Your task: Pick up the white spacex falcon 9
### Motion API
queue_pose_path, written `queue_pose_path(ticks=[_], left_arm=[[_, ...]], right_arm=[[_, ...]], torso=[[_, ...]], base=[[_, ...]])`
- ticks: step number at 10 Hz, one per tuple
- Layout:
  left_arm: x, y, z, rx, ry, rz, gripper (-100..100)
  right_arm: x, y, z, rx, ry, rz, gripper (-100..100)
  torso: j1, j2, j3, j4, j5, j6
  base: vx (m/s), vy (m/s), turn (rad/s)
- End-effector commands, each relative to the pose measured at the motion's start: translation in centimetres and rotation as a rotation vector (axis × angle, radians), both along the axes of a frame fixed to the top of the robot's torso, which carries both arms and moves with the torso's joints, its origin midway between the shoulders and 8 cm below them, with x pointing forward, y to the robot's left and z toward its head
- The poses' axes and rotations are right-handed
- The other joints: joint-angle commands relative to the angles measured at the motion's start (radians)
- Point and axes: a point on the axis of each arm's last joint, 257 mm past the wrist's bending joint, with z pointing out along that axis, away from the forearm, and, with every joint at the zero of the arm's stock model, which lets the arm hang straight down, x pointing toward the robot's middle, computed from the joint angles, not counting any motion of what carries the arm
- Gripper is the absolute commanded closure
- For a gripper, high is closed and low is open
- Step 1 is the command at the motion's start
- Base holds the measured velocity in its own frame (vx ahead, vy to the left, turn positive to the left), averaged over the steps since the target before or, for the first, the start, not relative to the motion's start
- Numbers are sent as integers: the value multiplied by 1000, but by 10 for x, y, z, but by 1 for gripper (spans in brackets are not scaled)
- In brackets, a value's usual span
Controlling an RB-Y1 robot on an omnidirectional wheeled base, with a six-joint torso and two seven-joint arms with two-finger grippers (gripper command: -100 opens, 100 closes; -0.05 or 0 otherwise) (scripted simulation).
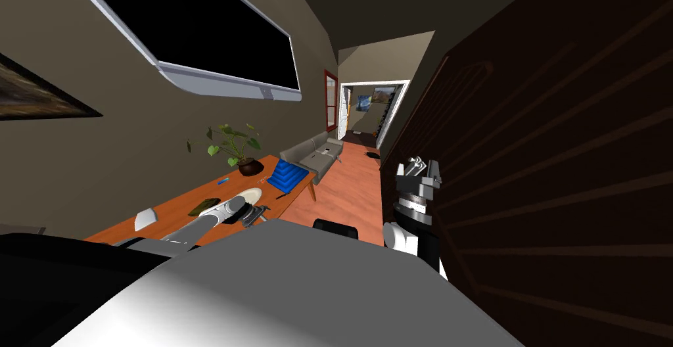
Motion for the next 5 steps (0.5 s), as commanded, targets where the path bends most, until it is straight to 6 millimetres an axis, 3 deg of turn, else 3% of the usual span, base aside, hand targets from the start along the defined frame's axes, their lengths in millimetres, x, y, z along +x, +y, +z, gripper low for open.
queue_pose_path(ticks=[1, 2, 3, 5], left_arm=[[0, 0, 0, 0, 0, 0, -100], [-1, 1, 0, 1, 2, -3, 0], [0, -2, -5, 1, 1, 29, -100], [1, -5, -13, 1, 1, 76, -100]], right_arm=[[0, 0, 0, 0, 0, 0, 0], [0, 0, 0, 0, 0, 0, 0], [0, 0, 0, 0, 0, 0, 0], [0, 0, 0, 0, 0, 0, 0]], torso=[[0, 0, 0, 0, 0, 0], [0, 1, 1, 0, 0, 0], [0, 2, 1, 0, 0, 0], [4, 8, 4, 2, 1, 1]], base=[[12, -1, -14], [0, 0, 0], [-57, 33, -218], [-126, 68, -287]])
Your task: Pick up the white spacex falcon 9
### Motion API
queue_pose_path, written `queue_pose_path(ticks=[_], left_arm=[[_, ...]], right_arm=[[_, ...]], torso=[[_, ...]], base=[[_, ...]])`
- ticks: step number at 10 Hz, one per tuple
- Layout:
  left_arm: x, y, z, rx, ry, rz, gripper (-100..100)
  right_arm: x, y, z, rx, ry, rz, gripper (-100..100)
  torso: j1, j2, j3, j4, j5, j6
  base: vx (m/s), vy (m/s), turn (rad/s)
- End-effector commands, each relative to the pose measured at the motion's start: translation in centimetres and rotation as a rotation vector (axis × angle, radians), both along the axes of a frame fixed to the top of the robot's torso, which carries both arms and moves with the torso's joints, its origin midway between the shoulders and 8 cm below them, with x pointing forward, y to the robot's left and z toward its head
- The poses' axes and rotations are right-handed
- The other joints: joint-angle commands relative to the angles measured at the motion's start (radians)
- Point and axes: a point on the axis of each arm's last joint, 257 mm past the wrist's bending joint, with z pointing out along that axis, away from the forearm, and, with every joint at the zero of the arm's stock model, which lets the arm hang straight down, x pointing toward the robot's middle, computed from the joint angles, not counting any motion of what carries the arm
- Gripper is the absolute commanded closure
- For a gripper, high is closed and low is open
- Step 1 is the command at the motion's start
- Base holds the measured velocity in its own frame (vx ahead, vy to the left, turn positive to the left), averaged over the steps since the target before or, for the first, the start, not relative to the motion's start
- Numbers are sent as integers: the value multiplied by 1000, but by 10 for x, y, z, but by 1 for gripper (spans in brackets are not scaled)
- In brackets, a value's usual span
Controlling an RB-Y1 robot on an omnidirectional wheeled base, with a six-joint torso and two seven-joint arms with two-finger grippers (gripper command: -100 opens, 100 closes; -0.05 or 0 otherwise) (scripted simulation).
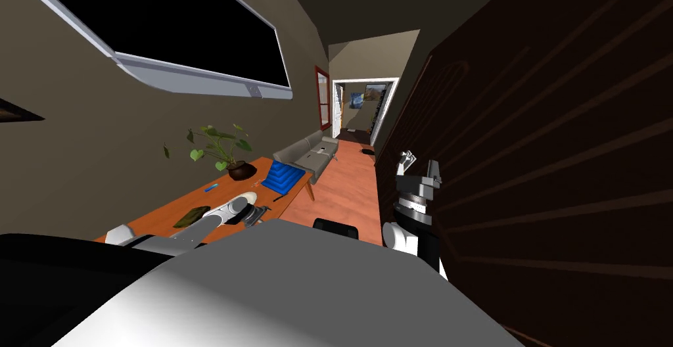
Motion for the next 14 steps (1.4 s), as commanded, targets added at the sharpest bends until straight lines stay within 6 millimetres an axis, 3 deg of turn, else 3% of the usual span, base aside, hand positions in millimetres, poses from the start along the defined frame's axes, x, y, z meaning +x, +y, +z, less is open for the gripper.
queue_pose_path(ticks=[1, 4, 5, 9, 10, 11, 14], left_arm=[[0, -3, -7, 0, 0, 46, -100], [0, -6, -9, 0, 1, 60, -100], [1, -6, -10, 0, -1, 64, 100], [0, -6, -10, 0, 1, 64, 100], [0, -6, -10, 0, 1, 64, 0], [0, -3, -7, 0, 0, 46, 100], [-1, 3, 6, 1, 0, -32, 100]], right_arm=[[0, 0, 0, 0, 0, 0, 0], [0, 0, 0, 0, 0, 0, 0], [0, 0, 0, 0, 0, 0, 0], [0, 0, 0, 0, 0, 0, 0], [0, 0, 0, 0, 0, 0, 0], [0, 0, 0, 0, 0, 0, 0], [0, 0, 0, 0, 0, 0, 0]], torso=[[0, 0, 0, 0, 0, 0], [-2, -1, 0, 0, 0, 0], [-2, -4, -2, -1, -1, -1], [-3, -9, -5, -2, -1, 0], [-3, -9, -5, -2, -1, 0], [-3, -9, -5, -2, -1, 0], [-8, -18, -10, -3, -2, -1]], base=[[-185, 77, -231], [-97, 29, -124], [-10, 3, 11], [-2, 0, 1], [0, 0, 0], [61, -20, 196], [158, -63, 270]])
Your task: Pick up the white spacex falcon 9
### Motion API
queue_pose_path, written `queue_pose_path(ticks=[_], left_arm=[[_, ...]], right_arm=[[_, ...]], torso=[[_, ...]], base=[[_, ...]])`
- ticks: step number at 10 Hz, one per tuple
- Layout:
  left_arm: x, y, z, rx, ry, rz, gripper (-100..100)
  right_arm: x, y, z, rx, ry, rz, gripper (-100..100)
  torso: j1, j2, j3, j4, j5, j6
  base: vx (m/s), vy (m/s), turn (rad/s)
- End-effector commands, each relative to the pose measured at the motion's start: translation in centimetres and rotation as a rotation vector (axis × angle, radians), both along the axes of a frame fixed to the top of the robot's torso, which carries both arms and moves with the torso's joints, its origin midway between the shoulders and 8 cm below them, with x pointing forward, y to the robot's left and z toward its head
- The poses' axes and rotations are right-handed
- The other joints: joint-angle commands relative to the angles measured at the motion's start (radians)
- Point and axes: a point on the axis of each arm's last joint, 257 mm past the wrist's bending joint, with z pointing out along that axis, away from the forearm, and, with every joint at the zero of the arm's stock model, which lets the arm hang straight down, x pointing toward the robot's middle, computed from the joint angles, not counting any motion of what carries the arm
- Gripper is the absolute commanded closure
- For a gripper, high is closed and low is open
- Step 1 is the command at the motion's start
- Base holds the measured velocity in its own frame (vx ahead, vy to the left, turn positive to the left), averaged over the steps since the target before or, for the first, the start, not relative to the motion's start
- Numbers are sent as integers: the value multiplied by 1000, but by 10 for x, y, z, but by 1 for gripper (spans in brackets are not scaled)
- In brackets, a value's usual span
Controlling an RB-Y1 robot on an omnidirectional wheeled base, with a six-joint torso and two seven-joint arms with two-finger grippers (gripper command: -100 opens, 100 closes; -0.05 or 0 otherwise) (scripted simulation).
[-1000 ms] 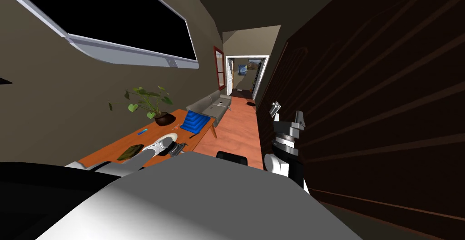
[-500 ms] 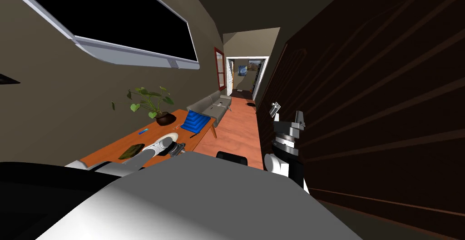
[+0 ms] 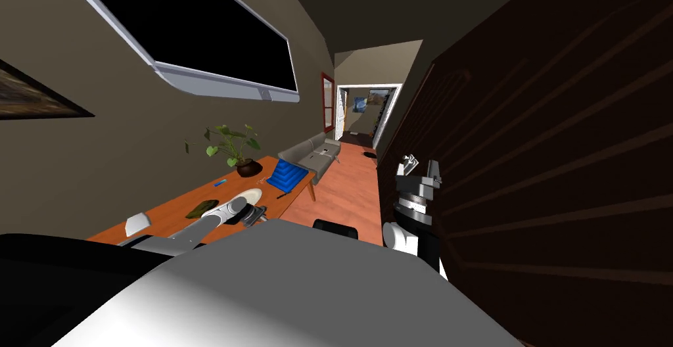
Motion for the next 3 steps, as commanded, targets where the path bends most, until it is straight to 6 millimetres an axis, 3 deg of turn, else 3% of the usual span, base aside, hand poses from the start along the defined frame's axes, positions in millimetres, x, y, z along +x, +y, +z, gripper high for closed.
queue_pose_path(ticks=[1, 2, 3], left_arm=[[0, 2, 6, 0, 0, -37, 100], [0, 1, 3, 0, 0, -24, 100], [0, 1, 4, 0, 1, -27, 0]], right_arm=[[0, 0, 0, 0, 0, 0, 0], [0, 0, 0, 0, 0, 0, 0], [0, 0, 0, 0, 0, 0, 0]], torso=[[0, 0, 0, 0, 0, 0], [0, 1, 0, 0, 0, 1], [2, 4, 2, 1, 1, 1]], base=[[134, -67, 182], [56, -32, 33], [11, -7, -7]])
